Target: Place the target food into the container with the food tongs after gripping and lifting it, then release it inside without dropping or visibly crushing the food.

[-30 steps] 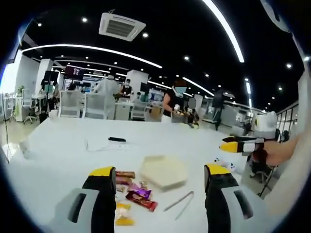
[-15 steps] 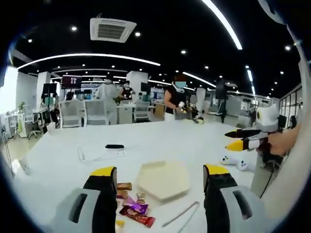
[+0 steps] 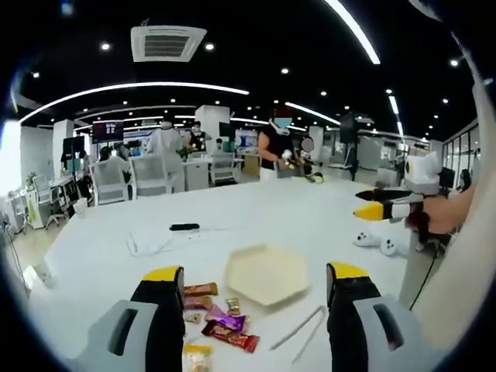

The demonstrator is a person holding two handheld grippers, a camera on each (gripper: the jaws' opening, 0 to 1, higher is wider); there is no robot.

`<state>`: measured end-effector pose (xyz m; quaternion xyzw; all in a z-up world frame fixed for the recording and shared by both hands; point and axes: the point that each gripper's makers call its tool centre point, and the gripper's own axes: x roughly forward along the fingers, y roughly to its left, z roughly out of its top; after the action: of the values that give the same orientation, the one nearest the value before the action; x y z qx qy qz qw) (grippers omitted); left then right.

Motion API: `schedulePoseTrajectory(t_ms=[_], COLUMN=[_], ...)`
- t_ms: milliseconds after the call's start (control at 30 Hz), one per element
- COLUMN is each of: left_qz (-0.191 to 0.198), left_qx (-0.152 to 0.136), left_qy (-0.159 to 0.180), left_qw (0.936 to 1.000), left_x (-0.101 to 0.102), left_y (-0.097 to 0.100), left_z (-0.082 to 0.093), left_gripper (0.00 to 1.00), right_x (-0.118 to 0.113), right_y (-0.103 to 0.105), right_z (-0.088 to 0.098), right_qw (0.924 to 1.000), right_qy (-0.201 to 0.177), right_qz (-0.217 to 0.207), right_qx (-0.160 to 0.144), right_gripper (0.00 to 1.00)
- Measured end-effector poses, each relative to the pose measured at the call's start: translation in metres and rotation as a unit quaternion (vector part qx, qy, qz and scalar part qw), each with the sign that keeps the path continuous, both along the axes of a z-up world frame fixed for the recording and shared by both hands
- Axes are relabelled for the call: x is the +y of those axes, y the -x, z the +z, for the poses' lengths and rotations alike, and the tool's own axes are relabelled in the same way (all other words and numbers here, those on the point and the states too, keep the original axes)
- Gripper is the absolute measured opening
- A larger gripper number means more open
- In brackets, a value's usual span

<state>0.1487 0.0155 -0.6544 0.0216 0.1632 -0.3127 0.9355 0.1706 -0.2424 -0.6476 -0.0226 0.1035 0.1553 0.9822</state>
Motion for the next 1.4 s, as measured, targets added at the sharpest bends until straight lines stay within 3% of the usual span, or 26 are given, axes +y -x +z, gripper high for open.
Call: schedulePoseTrajectory(t_ms=[167,233,300,467,667,700,1100,1167,1300,1400], left_qz=[-0.029,-0.054,-0.074,-0.119,-0.133,-0.142,-0.182,-0.203,-0.218,-0.225], left_qx=[0.014,-0.026,-0.008,0.002,-0.004,0.009,0.040,0.051,0.069,0.078], left_qy=[-0.028,-0.062,-0.075,-0.091,-0.107,-0.107,-0.105,-0.115,-0.112,-0.118], left_qw=[0.9991,0.9963,0.9944,0.9887,0.9853,0.9841,0.9768,0.9709,0.9670,0.9640], left_x=[0.004,0.000,-0.005,-0.021,-0.028,-0.030,-0.048,-0.055,-0.061,-0.060], left_y=[0.002,0.002,0.006,0.011,0.008,0.009,0.014,0.022,0.032,0.036], left_z=[-0.014,-0.012,-0.023,-0.039,-0.057,-0.065,-0.097,-0.110,-0.124,-0.133], left_gripper=[0.64,0.64,0.63,0.57,0.56,0.55,0.53,0.51,0.49,0.46], right_x=[0.002,-0.001,-0.003,-0.009,-0.011,-0.011,-0.007,-0.005,-0.005,-0.002], right_y=[0.004,0.007,0.009,0.019,0.029,0.030,0.038,0.041,0.047,0.049], right_z=[0.004,0.001,0.000,0.002,-0.002,-0.002,-0.002,-0.001,-0.004,-0.001], right_qw=[1.0000,0.9998,0.9997,0.9992,0.9985,0.9984,0.9980,0.9978,0.9974,0.9971], right_qy=[-0.001,-0.003,-0.004,0.001,0.005,0.001,0.007,0.001,0.005,-0.016], right_qz=[-0.009,-0.018,-0.023,-0.038,-0.050,-0.053,-0.053,-0.057,-0.060,-0.060], right_qx=[-0.004,0.004,0.006,0.008,0.020,0.021,0.032,0.034,0.040,0.044], right_gripper=[0.77,0.77,0.77,0.78,0.78,0.78,0.76,0.76,0.75,0.73])
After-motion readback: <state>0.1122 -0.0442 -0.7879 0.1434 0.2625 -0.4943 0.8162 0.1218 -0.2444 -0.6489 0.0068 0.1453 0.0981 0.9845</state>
